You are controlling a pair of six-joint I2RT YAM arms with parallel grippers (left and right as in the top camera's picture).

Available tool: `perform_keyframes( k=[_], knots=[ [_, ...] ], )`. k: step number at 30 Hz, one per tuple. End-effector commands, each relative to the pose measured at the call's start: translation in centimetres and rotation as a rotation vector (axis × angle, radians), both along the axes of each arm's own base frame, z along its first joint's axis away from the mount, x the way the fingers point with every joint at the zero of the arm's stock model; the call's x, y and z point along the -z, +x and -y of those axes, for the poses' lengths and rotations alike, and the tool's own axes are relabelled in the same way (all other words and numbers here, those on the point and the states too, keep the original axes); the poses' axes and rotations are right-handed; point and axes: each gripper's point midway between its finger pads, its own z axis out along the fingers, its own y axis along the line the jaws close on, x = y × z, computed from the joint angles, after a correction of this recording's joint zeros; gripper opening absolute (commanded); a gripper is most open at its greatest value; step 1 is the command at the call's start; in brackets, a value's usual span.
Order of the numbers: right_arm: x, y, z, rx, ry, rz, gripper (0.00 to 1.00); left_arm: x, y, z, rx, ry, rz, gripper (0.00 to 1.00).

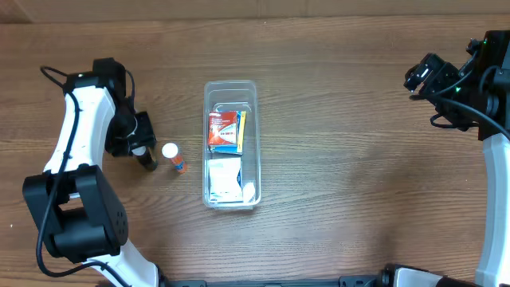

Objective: Pack container
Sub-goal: 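Reach left gripper to the dark brown bottle and grasp it, then carry the brown bottle into the container beside the red box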

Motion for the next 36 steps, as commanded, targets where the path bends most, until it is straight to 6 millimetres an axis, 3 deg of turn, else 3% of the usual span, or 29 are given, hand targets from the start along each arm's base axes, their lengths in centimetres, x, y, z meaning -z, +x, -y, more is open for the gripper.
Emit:
perform_keyframes(
  k=[1, 9, 14, 16, 23, 27, 31, 36],
  knots=[
    [-0.4, 0.0, -0.1, -0.008, 0.001, 0.015, 1.0, -1.7, 0.9, -0.7, 0.025, 0.033, 0.054, 0.53],
    [-0.4, 0.0, -0.1, -0.008, 0.001, 0.015, 1.0, -1.2, 0.4, -0.6, 0.025, 0.029, 0.034, 0.5],
    [-0.4, 0.0, -0.1, -0.008, 0.001, 0.015, 1.0, -1.2, 0.6, -0.6, 0.025, 0.03, 0.041, 0.29],
    [-0.4, 0.0, -0.1, -0.008, 0.001, 0.015, 1.0, -1.2, 0.5, -0.6, 0.025, 0.03, 0.039, 0.25],
    [-0.4, 0.0, -0.1, -0.008, 0.001, 0.015, 1.0, -1.2, 0.5, -0.6, 0.025, 0.03, 0.039, 0.28],
    [-0.4, 0.0, -0.1, -0.008, 0.001, 0.015, 1.0, -1.7, 0.4, -0.5, 0.025, 0.028, 0.044, 0.22],
    [-0.4, 0.0, -0.1, -0.008, 0.001, 0.015, 1.0, -5.4, 1.0, -0.9, 0.024, 0.054, 0.109, 0.22],
    [-0.4, 0.0, -0.1, -0.008, 0.001, 0.015, 1.0, -14.6, 1.9, -0.2, 0.045, 0.081, 0.284, 0.19]
  ],
)
